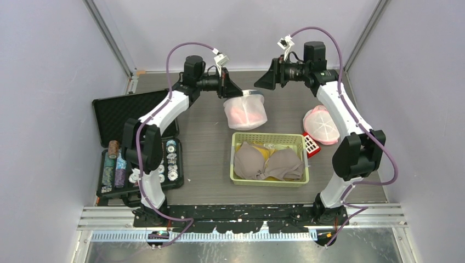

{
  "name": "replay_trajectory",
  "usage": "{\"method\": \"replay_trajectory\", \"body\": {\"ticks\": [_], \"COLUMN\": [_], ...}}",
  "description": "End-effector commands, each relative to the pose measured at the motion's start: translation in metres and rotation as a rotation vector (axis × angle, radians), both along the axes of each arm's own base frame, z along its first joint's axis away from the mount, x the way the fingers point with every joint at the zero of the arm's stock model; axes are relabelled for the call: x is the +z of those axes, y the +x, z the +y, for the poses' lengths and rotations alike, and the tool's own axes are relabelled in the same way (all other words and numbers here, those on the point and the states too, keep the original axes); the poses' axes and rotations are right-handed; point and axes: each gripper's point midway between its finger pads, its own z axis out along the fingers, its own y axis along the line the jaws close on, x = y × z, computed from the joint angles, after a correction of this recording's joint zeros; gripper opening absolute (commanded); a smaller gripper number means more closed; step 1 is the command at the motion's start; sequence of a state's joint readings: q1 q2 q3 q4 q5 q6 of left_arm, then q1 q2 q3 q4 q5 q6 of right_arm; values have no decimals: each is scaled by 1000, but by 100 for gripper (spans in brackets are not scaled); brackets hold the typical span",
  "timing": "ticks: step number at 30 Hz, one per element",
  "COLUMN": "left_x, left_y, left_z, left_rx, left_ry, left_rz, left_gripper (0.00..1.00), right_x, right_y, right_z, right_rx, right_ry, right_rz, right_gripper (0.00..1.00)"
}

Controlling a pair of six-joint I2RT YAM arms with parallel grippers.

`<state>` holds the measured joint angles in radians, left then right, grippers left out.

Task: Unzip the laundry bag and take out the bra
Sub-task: Unzip the laundry bag at the center of the board.

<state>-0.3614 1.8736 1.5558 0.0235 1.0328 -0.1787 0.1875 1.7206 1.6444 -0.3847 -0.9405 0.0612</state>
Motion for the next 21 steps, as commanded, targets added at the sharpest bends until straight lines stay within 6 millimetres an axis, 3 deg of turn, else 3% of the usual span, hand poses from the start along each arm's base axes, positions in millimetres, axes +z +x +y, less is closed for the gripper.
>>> {"method": "replay_trajectory", "body": {"ticks": [1, 6, 12, 21], "left_x": [26, 25, 24, 28], "left_y": [20, 34, 32, 23], "left_z": [-3, -6, -7, -11], "left_rx": [39, 95, 80, 23], "left_ry": [-72, -81, -85, -118], "left_rz": [29, 103, 133, 165], "left_gripper": [0, 0, 0, 0], "right_x": [18, 15, -3, -9], "right_y": [-10, -6, 3, 19], "right_z": [10, 12, 11, 15], "right_rx": [32, 21, -16, -62], "right_ry": [130, 145, 116, 156], "right_rz": [240, 337, 420, 474], "right_gripper": [75, 63, 42, 40]}}
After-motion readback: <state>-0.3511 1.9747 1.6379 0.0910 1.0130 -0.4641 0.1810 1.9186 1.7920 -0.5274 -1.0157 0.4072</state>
